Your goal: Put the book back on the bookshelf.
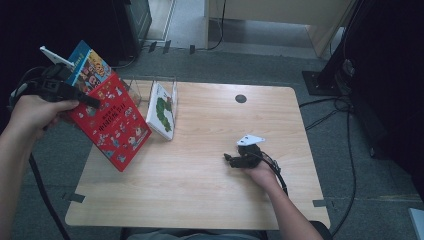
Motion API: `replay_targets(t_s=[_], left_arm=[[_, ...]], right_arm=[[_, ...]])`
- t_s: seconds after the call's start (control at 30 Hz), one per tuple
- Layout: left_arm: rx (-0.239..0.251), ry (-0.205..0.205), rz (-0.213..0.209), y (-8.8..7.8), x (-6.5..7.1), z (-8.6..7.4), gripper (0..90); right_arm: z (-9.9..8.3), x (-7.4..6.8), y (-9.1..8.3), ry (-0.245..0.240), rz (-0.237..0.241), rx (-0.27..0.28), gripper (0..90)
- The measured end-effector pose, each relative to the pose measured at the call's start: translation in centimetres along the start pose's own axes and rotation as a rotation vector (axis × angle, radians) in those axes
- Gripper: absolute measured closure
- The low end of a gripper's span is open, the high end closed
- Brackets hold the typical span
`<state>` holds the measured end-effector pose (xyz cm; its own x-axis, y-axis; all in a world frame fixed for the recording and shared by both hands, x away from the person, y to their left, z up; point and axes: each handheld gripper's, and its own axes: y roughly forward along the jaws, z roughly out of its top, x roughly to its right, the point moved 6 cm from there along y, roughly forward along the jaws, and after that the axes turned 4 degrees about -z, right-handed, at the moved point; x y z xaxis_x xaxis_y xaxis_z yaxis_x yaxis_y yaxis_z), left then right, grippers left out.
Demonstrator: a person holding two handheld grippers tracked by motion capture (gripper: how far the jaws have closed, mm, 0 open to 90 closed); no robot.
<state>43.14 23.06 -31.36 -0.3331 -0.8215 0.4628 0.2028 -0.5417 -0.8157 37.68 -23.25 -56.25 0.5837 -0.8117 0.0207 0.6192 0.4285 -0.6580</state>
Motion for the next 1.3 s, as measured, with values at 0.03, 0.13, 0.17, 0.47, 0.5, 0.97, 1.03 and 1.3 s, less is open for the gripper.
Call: replay_targets(t_s=[0.03,0.13,0.17,0.47,0.5,0.97,1.03,1.3], left_arm=[[0.004,-0.005,-0.001,0.1,0.0,0.3,79.1],[0.011,-0.011,0.003,0.2,0.0,0.9,79.1],[0.015,-0.014,0.005,0.3,0.0,1.2,79.1],[0.039,-0.034,0.044,1.1,-0.7,3.1,79.0],[0.040,-0.035,0.045,1.3,-0.7,3.2,79.0],[0.070,-0.050,0.073,2.5,-1.7,5.2,79.0],[0.076,-0.050,0.071,2.8,-1.7,5.5,79.0],[0.080,-0.048,0.064,3.9,-1.8,6.1,78.5]], right_arm=[[0.0,0.0,0.0,0.000,0.000,0.000,26.4],[0.0,0.0,0.0,-0.001,-0.001,0.000,26.4],[0.0,0.0,0.0,0.000,-0.001,-0.001,26.4],[0.0,0.0,0.0,0.000,0.000,0.000,26.4],[0.0,0.0,0.0,0.000,0.000,0.000,26.4],[0.1,0.0,0.1,0.008,-0.009,-0.001,26.4],[0.1,-0.1,0.1,0.010,-0.007,-0.002,26.4],[0.1,-0.1,0.1,0.010,-0.008,-0.002,26.4]])
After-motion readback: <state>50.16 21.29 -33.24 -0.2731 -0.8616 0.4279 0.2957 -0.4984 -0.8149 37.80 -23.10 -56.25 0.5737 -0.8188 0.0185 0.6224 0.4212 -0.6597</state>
